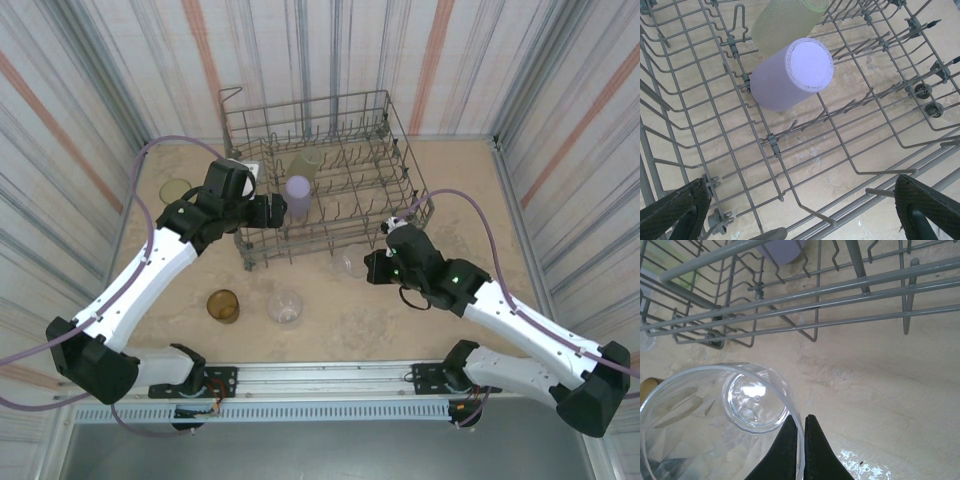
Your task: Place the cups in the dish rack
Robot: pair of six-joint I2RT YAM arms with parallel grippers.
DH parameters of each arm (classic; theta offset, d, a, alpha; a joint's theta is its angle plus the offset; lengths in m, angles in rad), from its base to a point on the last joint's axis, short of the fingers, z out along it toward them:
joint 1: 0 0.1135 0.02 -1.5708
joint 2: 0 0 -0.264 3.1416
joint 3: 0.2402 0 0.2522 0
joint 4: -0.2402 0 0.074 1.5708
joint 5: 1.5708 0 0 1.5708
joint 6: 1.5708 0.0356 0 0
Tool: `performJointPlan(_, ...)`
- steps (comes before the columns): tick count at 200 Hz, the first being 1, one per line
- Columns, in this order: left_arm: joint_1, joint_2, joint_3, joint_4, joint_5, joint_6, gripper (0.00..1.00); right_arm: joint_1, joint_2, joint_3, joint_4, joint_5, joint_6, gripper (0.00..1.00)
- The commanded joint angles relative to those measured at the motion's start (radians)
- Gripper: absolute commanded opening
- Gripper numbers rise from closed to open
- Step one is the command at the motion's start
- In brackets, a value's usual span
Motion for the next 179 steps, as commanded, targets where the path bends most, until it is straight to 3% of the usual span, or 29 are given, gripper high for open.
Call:
performJointPlan(1, -0.005, -0.019, 0.033, -0.029, -0.001, -0.003, 0.99, -0.016, -0.021, 0.054, -0.016, -0.023, -0.026, 0.0)
performJointPlan(117, -0.001, -0.003, 0.047, -0.028, -0.007, 0.017, 0.99, -0.04, 0.088, 0.237, -0.002, -0.129, -0.052, 0.0)
performJointPlan(179, 0.022, 0.038, 0.102, -0.031, 0.023, 0.012, 0.99, -0.144, 0.218, 0.353, 0.017, -0.23, -0.09, 0.0)
